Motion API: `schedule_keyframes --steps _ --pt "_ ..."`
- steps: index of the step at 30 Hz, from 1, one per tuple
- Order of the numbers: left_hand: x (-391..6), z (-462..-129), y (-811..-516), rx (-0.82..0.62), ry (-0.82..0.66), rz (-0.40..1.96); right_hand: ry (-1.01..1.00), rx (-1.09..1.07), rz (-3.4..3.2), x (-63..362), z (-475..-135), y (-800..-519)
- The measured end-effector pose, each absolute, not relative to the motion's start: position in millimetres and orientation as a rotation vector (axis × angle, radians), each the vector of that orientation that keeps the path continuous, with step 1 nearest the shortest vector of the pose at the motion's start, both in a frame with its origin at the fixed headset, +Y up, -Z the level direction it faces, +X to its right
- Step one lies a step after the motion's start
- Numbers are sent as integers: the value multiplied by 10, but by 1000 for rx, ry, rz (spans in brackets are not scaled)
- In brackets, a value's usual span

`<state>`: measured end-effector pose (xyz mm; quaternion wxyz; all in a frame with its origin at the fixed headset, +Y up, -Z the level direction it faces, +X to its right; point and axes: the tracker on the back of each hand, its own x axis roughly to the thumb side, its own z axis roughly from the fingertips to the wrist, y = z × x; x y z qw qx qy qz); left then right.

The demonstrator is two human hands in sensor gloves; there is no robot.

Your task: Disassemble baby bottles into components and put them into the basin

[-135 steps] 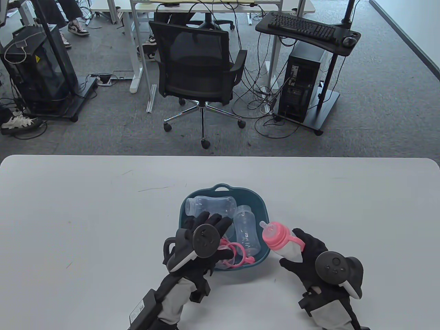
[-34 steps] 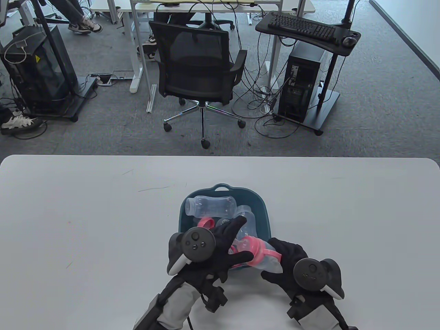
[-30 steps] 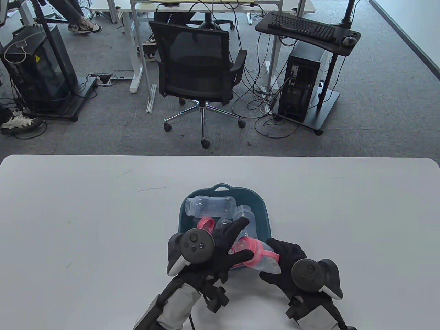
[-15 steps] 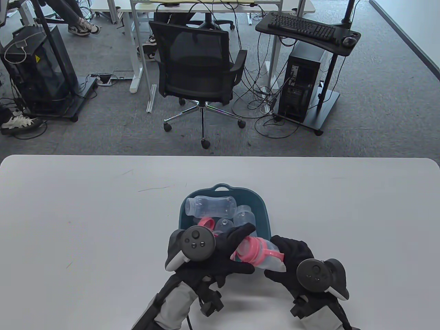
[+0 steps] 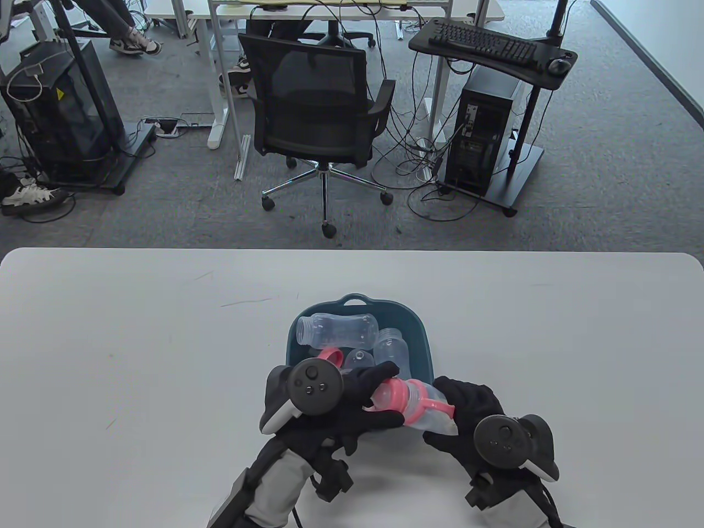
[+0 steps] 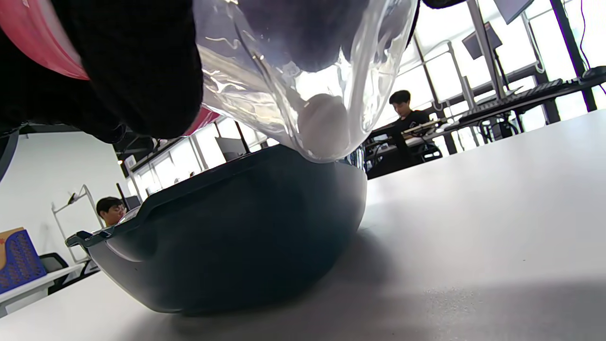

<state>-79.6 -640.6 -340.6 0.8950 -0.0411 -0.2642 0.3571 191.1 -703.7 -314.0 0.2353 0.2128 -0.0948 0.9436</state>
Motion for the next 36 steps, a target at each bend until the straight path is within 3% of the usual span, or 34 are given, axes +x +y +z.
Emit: schedule_keyframes --steps 14,28,36 --pt "-1158 -3427 -6245 156 -475 994 -251 554 2618 1956 -3152 -7052" --pt "-1404 -3439 -6152 209 -465 1119 -232 511 2667 2006 -3151 -7055" --pt "-1551 -3629 -6396 161 -337 1049 -230 480 2663 2055 -3152 -7055"
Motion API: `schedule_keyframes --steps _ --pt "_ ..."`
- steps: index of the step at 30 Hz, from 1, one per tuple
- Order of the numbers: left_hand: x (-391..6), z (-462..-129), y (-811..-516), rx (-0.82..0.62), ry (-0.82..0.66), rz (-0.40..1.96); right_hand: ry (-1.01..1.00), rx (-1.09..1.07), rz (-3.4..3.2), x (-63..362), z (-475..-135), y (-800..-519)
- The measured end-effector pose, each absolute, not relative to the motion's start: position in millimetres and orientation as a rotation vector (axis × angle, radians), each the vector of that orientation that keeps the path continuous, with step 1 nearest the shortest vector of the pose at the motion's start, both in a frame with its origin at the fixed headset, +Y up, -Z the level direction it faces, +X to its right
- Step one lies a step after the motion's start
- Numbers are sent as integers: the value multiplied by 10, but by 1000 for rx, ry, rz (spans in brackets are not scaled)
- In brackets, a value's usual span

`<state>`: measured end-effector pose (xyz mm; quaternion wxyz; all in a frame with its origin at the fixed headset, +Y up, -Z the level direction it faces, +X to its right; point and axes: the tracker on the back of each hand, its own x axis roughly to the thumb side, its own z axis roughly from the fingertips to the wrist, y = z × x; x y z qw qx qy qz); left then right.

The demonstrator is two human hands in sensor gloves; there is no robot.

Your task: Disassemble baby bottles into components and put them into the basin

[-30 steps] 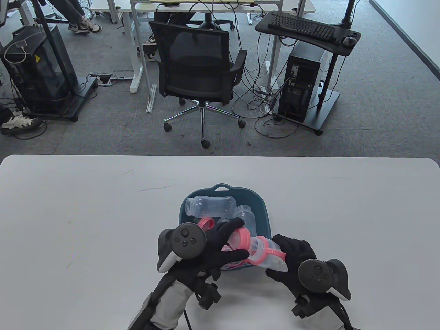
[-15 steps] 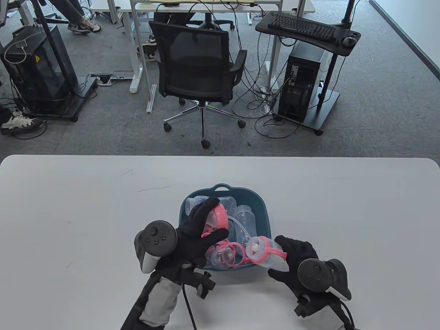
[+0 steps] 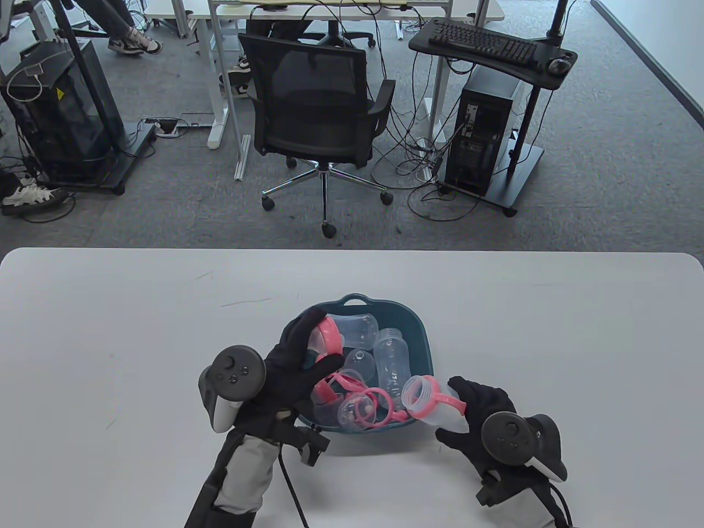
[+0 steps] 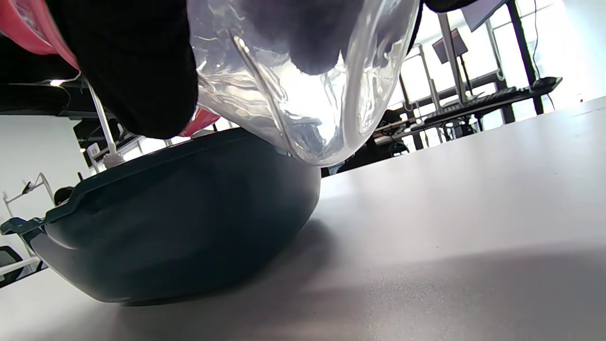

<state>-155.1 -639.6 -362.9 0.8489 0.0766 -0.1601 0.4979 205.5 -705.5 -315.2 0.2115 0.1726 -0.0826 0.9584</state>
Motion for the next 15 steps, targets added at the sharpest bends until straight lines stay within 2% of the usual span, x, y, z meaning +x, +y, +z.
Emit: schedule_keyframes --steps 15 --pt "-1554 -3821 -6733 33 -266 930 -229 469 2659 2083 -3156 -7051"
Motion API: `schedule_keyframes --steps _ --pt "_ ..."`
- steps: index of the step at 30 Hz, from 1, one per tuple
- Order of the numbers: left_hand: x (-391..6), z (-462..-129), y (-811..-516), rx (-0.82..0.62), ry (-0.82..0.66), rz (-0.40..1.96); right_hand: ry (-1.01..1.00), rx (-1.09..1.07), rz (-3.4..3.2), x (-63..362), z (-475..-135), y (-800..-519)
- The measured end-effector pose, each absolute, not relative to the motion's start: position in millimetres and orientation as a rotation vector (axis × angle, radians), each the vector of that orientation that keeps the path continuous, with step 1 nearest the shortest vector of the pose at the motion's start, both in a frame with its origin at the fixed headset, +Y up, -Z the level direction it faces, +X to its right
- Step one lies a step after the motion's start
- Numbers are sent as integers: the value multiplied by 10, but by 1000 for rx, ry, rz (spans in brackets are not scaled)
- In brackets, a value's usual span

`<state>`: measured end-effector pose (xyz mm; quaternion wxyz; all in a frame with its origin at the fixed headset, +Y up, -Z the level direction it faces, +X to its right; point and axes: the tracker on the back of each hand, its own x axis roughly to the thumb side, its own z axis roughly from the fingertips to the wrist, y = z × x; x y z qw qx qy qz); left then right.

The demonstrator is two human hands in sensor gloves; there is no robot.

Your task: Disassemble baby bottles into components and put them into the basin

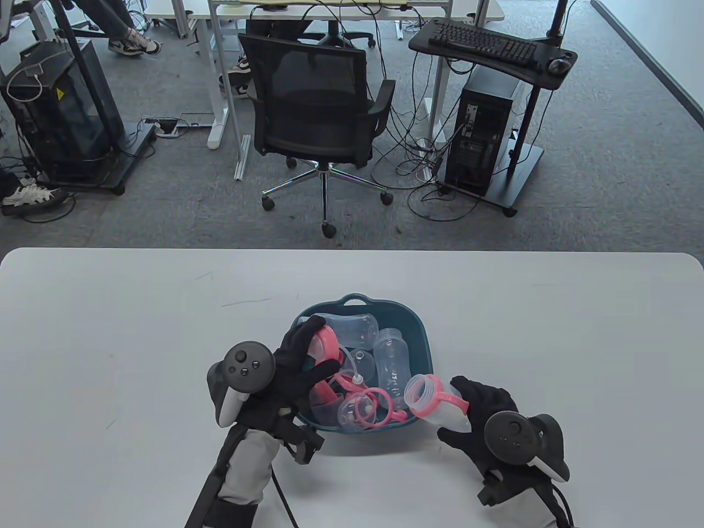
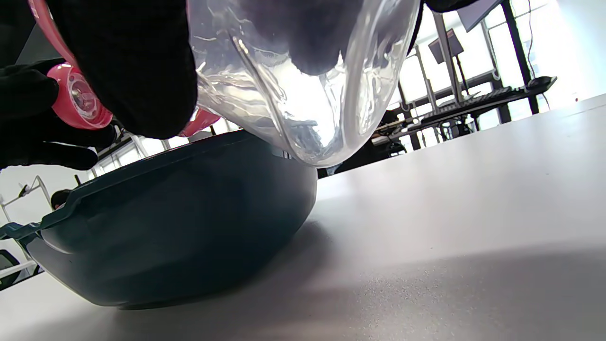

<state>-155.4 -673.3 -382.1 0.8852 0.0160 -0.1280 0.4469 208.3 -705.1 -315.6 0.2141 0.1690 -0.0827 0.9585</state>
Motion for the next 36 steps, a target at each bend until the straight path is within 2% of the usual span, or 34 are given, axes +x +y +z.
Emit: schedule_keyframes --steps 5,17,28,36 --pt "-1502 -3861 -6818 -49 -250 818 -225 468 2659 2083 -3153 -7049" --pt "-1388 -3898 -6979 -122 -169 471 -217 474 2660 2079 -3154 -7055" --pt "-1443 -3909 -7014 -107 -93 452 -213 478 2660 2071 -3156 -7063" --pt "-1329 -3804 -6796 -28 -199 502 -222 475 2657 2077 -3156 -7058"
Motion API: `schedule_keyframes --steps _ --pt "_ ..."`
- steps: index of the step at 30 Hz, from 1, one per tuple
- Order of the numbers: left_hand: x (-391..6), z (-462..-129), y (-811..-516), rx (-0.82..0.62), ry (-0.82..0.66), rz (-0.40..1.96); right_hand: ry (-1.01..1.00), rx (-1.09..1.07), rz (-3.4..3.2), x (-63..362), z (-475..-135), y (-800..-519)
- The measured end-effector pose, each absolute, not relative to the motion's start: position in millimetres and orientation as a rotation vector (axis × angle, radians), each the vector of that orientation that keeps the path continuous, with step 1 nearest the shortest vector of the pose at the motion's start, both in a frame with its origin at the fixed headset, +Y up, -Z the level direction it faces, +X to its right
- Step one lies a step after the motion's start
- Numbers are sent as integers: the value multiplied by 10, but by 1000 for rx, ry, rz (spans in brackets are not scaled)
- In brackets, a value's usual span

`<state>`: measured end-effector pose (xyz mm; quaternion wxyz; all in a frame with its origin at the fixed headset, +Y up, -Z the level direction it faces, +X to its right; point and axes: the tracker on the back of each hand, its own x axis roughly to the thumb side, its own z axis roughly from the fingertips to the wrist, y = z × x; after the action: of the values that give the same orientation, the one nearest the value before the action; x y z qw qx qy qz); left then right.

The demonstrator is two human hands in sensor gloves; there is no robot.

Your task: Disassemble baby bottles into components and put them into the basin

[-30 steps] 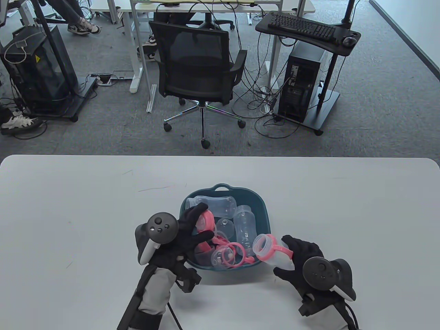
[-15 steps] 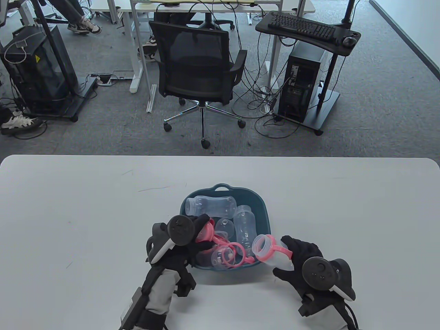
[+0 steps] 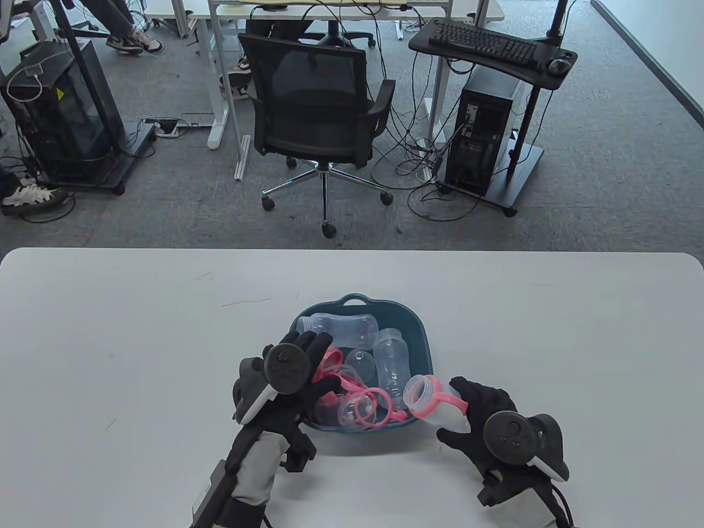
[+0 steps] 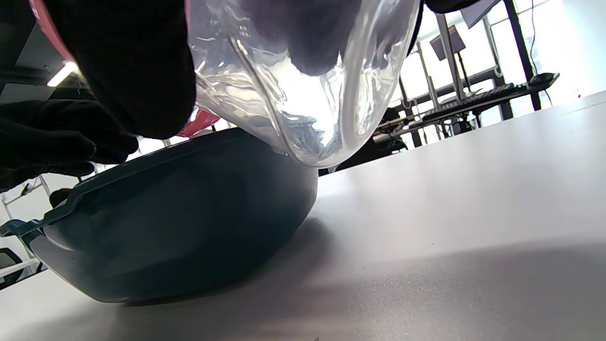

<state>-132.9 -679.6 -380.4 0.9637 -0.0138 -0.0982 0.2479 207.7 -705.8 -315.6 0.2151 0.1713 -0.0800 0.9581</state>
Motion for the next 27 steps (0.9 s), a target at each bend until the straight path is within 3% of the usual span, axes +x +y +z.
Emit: schedule_keyframes --steps 8,15,27 --pt "-981 -3542 -6502 8 -487 604 -234 484 2650 2071 -3150 -7055" --pt "-631 -3354 -6503 -63 -669 651 -268 529 2632 2018 -3105 -7017" --pt "-491 -3346 -6636 -103 -704 678 -276 626 2639 1859 -3048 -7005"
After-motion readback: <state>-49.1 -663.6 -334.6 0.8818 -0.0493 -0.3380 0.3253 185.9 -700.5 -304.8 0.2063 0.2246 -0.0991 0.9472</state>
